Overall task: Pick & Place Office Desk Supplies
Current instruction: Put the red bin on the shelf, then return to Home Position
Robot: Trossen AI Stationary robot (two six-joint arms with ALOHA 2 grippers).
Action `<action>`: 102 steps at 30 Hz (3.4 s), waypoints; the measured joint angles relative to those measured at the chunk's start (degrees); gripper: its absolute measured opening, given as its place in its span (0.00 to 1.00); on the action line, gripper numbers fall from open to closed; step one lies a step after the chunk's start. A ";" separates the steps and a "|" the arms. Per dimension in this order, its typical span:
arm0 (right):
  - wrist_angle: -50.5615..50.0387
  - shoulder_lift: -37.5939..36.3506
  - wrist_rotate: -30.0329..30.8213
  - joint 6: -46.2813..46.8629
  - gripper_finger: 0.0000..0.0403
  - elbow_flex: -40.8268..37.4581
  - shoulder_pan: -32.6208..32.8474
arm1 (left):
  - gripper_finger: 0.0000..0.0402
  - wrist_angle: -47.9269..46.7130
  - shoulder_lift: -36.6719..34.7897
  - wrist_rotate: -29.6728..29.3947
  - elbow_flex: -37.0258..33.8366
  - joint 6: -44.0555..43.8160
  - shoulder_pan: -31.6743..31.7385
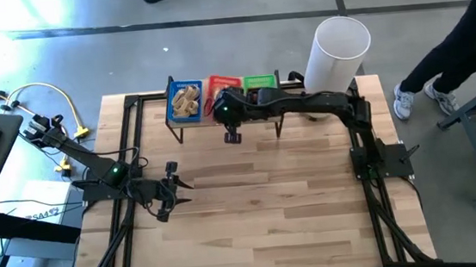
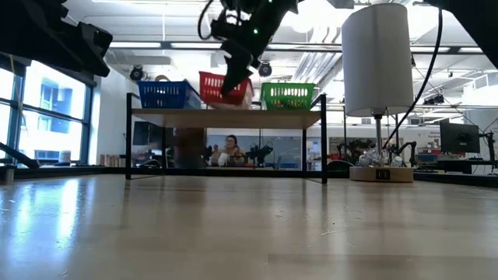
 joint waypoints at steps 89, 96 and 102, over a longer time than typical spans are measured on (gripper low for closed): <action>-40.79 -19.49 14.39 17.51 0.01 -2.65 30.63 | 0.02 -11.92 -0.02 12.95 10.79 -6.28 8.89; -29.27 -34.43 7.69 18.33 0.01 -17.16 33.22 | 0.01 -22.23 -1.28 16.41 18.26 -2.50 14.83; -13.27 -53.10 4.64 20.53 0.01 -37.36 34.84 | 0.00 -25.65 -6.46 22.26 18.56 2.97 16.53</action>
